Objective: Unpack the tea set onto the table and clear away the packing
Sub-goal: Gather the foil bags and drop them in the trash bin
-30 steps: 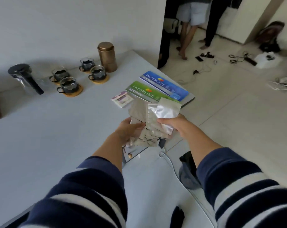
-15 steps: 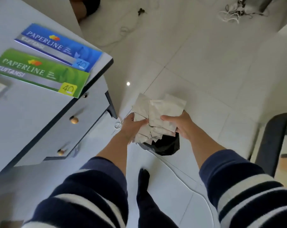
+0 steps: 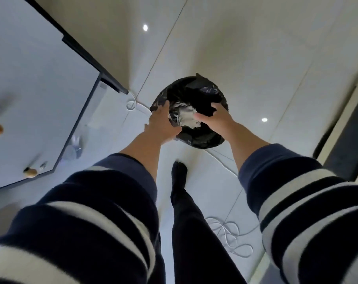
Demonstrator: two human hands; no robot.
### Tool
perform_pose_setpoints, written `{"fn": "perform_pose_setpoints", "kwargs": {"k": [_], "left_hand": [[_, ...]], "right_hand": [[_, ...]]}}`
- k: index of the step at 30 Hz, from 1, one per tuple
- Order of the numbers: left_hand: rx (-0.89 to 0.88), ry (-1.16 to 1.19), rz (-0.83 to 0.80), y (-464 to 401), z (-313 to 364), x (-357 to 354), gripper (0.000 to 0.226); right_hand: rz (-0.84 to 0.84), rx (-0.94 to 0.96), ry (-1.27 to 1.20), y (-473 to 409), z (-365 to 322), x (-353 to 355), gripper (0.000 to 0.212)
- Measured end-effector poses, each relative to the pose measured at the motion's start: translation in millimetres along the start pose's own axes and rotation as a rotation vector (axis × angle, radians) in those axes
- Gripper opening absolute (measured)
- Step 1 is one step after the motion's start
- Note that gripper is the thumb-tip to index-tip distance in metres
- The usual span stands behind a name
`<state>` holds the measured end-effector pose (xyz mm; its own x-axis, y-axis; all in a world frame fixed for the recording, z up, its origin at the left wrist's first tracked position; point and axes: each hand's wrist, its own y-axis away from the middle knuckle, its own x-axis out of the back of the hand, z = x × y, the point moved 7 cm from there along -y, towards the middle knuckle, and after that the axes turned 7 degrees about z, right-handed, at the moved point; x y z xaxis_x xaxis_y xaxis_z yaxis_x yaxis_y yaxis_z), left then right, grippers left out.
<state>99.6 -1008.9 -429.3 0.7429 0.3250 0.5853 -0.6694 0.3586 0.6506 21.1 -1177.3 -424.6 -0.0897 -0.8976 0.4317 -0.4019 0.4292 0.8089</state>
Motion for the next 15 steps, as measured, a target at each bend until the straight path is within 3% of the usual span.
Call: {"fn": "perform_pose_setpoints", "kwargs": {"k": [7, 9, 15], "left_hand": [[-0.036, -0.094, 0.065, 21.7, 37.8, 68.7, 0.085], [-0.043, -0.095, 0.137, 36.5, 50.9, 107.1, 0.078], [-0.050, 0.024, 0.399, 102.4, 69.2, 238.0, 0.047]], "right_hand": [[0.075, 0.156, 0.232, 38.0, -66.0, 25.7, 0.071], [0.111, 0.256, 0.342, 57.9, -103.5, 34.5, 0.055], [0.219, 0.539, 0.417, 135.8, -237.6, 32.8, 0.052]]}}
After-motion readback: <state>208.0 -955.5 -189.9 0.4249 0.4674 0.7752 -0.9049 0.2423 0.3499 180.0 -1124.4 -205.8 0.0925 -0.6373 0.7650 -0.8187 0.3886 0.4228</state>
